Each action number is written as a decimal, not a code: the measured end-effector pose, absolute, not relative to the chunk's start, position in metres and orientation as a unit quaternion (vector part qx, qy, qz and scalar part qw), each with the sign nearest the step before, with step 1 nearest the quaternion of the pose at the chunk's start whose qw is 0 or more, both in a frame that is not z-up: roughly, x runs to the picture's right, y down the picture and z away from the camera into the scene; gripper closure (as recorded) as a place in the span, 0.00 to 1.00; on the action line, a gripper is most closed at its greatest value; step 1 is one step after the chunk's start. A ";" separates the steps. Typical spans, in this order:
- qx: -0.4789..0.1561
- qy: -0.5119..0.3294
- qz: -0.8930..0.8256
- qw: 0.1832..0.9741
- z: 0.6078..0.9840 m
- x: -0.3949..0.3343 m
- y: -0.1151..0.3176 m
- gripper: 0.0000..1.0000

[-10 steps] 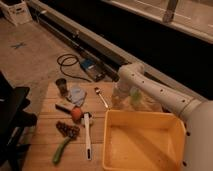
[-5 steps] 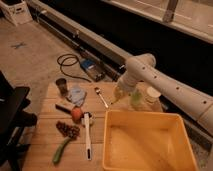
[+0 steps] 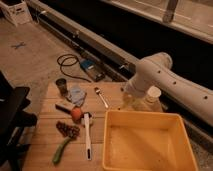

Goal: Place banana in tray

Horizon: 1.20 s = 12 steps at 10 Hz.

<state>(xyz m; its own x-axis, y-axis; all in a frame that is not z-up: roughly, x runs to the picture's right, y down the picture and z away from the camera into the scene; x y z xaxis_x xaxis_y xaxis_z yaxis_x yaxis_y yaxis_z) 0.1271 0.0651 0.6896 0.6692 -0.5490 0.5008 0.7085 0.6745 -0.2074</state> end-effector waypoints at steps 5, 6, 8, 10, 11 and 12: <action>-0.273 -0.183 -0.223 0.918 0.659 0.165 0.146 1.00; -0.294 -0.184 -0.191 0.918 0.659 0.171 0.167 0.99; -0.326 -0.191 -0.164 0.911 0.663 0.176 0.189 0.86; -0.345 -0.213 -0.154 0.901 0.679 0.169 0.205 0.69; -0.345 -0.214 -0.154 0.901 0.680 0.169 0.205 0.68; -0.346 -0.214 -0.153 0.901 0.679 0.170 0.206 0.68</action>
<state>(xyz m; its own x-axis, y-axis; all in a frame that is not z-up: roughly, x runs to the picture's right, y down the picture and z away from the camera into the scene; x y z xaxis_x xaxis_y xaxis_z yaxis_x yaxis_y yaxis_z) 0.1704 0.2062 0.6794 0.8621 -0.1268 0.4907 0.4227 0.7140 -0.5582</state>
